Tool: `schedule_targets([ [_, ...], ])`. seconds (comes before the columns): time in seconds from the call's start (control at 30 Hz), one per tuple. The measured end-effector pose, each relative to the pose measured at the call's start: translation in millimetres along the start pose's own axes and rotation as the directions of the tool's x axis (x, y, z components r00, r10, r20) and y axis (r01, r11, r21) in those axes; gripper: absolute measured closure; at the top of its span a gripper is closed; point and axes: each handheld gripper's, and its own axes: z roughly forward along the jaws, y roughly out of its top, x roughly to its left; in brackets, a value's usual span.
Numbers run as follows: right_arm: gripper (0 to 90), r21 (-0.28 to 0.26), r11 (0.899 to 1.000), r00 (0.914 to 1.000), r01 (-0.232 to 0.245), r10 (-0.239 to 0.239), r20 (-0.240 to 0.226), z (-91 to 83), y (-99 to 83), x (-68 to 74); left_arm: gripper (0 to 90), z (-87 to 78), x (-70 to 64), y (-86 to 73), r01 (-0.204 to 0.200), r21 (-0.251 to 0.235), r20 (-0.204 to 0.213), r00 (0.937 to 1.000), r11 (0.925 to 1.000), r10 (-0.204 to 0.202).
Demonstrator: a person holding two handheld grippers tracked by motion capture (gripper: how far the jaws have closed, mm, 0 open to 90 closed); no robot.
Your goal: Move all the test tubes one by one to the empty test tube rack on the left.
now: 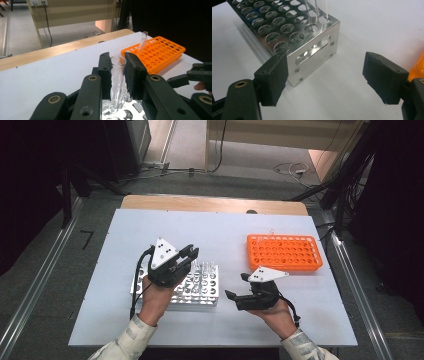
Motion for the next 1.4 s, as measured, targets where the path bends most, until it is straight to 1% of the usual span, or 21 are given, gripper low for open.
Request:
schedule_targets([
  [0.23, 19.2, -0.001, 1.000, 1.0000, -0.002, 0.002, 0.002, 0.0, -0.3, -0.8, 75.5, 11.2, 0.4, -7.1, -0.013, 0.022, -0.008, 0.9999, 0.9997, 0.013],
  [0.5, 19.3, 0.000, 1.000, 1.0000, -0.001, 0.001, 0.004, -0.3, -0.5, -1.3, 75.3, 17.8, -1.8, -17.5, -0.031, 0.039, -0.030, 0.9990, 0.9987, 0.033],
  [0.67, 19.4, 0.003, 1.000, 1.0000, 0.002, -0.002, 0.006, 0.3, -0.8, -1.2, 75.3, 22.9, -5.1, -26.5, -0.045, 0.063, -0.030, 0.9984, 0.9970, 0.047],
  [0.83, 19.5, 0.003, 1.000, 1.0000, 0.003, -0.003, 0.007, 0.1, -0.7, -1.5, 75.2, 25.8, -8.4, -32.2, -0.065, 0.086, -0.039, 0.9969, 0.9942, 0.069],
  [0.97, 19.5, 0.006, 1.000, 1.0000, 0.002, -0.002, 0.008, 0.1, -0.9, -1.8, 75.1, 28.1, -7.7, -36.2, -0.057, 0.103, -0.046, 0.9970, 0.9930, 0.062],
  [1.17, 19.6, 0.006, 1.000, 1.0000, 0.005, -0.005, 0.008, 0.5, -0.9, -1.9, 74.8, 30.1, -7.3, -39.3, -0.051, 0.126, -0.043, 0.9974, 0.9908, 0.057],
  [1.37, 19.6, 0.006, 1.000, 1.0000, 0.004, -0.004, 0.008, 0.5, -1.0, -2.1, 73.3, 30.5, -6.0, -39.9, -0.027, 0.126, -0.025, 0.9992, 0.9916, 0.030],
  [1.4, 19.6, 0.006, 1.000, 1.0000, 0.004, -0.004, 0.007, 0.5, -1.0, -2.1, 71.5, 30.3, -5.9, -39.6, -0.024, 0.127, -0.022, 0.9994, 0.9917, 0.027],
])
